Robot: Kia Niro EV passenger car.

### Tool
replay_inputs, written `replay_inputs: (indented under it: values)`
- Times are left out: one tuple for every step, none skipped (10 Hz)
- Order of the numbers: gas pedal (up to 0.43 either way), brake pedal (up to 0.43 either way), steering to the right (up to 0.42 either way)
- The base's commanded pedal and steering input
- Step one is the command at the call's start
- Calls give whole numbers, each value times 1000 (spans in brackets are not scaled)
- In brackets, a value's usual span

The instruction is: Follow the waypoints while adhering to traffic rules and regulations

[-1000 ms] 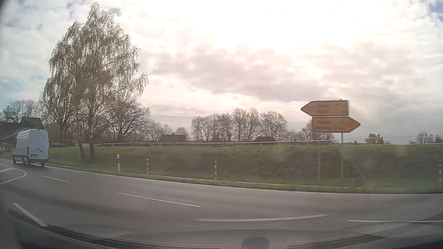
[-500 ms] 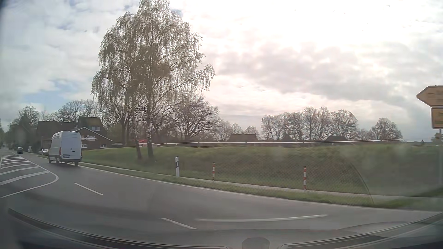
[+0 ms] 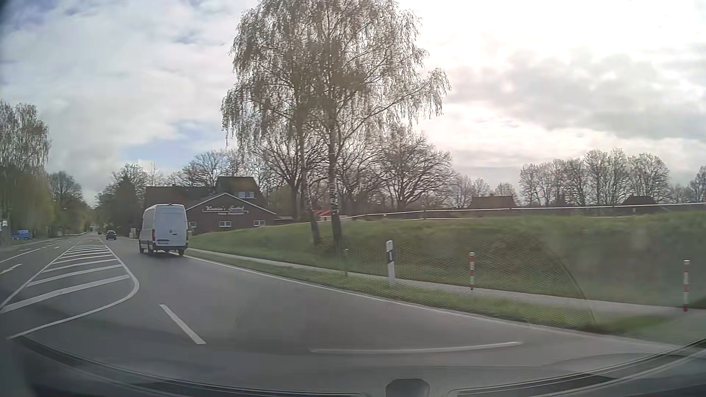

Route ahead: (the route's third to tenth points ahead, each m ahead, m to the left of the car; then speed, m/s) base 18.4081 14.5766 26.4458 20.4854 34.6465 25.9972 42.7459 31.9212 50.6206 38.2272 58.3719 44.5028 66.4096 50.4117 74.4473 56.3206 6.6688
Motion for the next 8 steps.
replay_inputs:
  values:
    - [189, 0, -287]
    - [197, 0, -280]
    - [197, 0, -268]
    - [209, 0, -256]
    - [220, 0, -241]
    - [220, 0, -230]
    - [220, 0, -214]
    - [220, 0, -194]
